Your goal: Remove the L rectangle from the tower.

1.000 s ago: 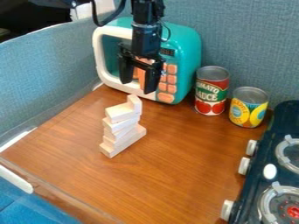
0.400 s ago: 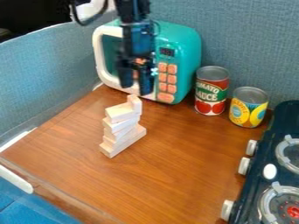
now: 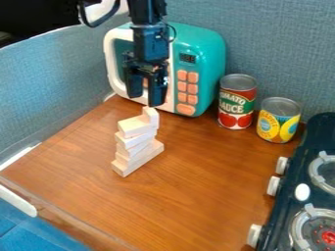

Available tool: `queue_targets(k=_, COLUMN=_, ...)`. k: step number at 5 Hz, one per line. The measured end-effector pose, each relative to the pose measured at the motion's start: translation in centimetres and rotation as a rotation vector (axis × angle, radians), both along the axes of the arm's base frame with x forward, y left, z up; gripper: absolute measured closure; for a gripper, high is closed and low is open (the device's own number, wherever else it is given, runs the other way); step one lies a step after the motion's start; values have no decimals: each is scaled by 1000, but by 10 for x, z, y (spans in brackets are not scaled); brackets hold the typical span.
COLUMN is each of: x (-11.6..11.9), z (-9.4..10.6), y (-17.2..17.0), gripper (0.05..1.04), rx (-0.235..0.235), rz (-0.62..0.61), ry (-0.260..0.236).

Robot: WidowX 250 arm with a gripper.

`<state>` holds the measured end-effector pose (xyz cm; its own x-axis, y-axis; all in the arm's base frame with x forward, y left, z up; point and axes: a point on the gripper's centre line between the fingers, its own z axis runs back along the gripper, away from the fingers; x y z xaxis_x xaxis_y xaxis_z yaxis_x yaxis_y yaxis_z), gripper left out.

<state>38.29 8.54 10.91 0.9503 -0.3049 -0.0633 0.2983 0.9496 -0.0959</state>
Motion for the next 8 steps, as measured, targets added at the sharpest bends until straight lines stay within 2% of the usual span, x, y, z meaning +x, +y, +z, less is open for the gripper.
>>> queue_targets(k=1, x=0, z=-3, y=-2, gripper=83, rx=32, rz=-18, ry=19)
queue_targets(k=2, x=-1, z=-6, y=-7, gripper=83, rx=39, rz=-36, ry=39)
queue_targets(k=3, x=-5, z=-17, y=-6, gripper=83, rx=42, rz=-38, ry=96)
queue_targets(k=4, x=-3, z=-14, y=-5, gripper=83, rx=52, rz=-32, ry=98)
queue_targets(k=5, x=-4, z=-22, y=2, gripper=130, rx=95, rz=-2, ry=148)
queue_targets(k=6, x=2, z=-22, y=-4, gripper=436, rx=179, rz=-12, ry=138)
queue_targets(k=7, x=2, z=-22, y=-7, gripper=558, rx=200, rz=-18, ry=141)
queue_targets(k=8, x=1, z=-23, y=-6, gripper=558, rx=198, rz=-16, ry=144)
